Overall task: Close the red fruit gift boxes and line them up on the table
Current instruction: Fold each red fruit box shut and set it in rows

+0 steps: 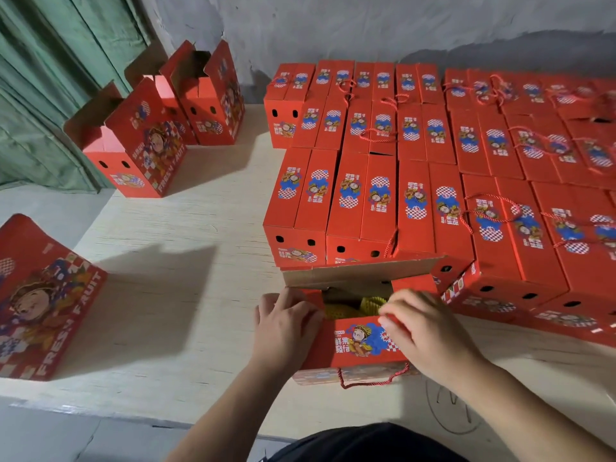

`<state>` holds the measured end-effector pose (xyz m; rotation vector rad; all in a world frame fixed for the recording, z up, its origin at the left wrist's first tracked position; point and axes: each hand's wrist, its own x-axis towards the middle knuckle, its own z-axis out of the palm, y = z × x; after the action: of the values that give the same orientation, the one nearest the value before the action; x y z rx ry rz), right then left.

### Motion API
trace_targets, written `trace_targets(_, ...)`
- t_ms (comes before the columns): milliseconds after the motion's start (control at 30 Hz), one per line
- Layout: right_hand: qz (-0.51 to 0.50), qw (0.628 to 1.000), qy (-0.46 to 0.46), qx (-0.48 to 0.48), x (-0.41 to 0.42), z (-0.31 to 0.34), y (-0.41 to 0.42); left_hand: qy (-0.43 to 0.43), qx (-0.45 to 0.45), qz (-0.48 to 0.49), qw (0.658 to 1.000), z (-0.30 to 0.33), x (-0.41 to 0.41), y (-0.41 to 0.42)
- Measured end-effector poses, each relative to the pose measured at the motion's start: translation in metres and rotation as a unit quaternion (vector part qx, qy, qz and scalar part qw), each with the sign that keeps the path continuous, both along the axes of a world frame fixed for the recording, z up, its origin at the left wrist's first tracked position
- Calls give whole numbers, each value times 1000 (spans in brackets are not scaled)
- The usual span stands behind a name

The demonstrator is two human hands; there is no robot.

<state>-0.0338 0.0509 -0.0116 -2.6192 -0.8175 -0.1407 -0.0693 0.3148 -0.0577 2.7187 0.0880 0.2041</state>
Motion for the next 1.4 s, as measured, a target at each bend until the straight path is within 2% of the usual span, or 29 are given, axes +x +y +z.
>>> trace_targets(67, -12, 997, 65, -50, -4, -5, 0, 5, -15, -1, 1000, 0, 0, 0)
trace_targets(133, -2, 998, 59, -25, -3, -2, -1, -14, -32, -4, 999, -1, -3, 3)
trace_targets(233, 7, 994, -73, 74, 12, 16, 2, -48, -68, -17, 996, -3, -6, 7)
trace_targets(300, -40, 986, -118, 107, 32, 35, 5, -55, -90, -23, 994, -2, -6, 8)
trace_targets(333, -63, 990, -88, 95, 43, 45, 7, -57, -97, -26, 993, -3, -5, 7)
trace_targets(400, -86, 995, 45, -13, 60, 56, 11, -52, -123, -11, 991, -5, -6, 5)
trace_targets(467, -74, 983, 127, -114, 69, 56, 9, -43, -175, 52, 982, -7, -9, 0)
trace_targets(500, -66, 979, 148, -125, 73, 54, 6, -48, -188, 95, 976, -9, -11, -3)
trace_targets(567, -47, 975, 173, -133, 74, 52, 1, -45, -240, 158, 957, -11, -14, -5)
trace_targets(600, -33, 969, 185, -158, 71, 48, 0, -16, -329, 158, 931, -9, -15, -5)
trace_targets(667, -5, 953, 191, -234, 63, 34, -1, 59, -491, 103, 863, -6, -17, 0)
trace_targets(700, 0, 947, 183, -263, 56, 25, -1, 88, -512, 61, 852, -6, -19, 5)
trace_targets(800, -3, 955, 139, -263, 41, 4, -5, 134, -477, -32, 868, -13, -25, 22)
trace_targets(833, -5, 960, 116, -253, 39, 1, -7, 131, -439, -36, 888, -12, -24, 26)
trace_targets(933, 3, 978, 56, -202, 40, 0, -8, 41, -246, -26, 968, -2, -9, 29)
trace_targets(1000, 12, 984, 14, -180, 42, 0, -6, -1, -144, -72, 987, 7, 7, 31)
trace_targets(1133, 34, 981, -24, -190, 51, 9, -4, 20, -31, -127, 991, 21, 25, 38)
trace_targets(1300, 35, 974, -3, -224, 54, 10, -2, -19, 51, -155, 986, 29, 32, 38)
trace_targets(1400, 1, 967, 20, -252, 42, 0, 1, 38, 98, -200, 974, 23, 26, 41)
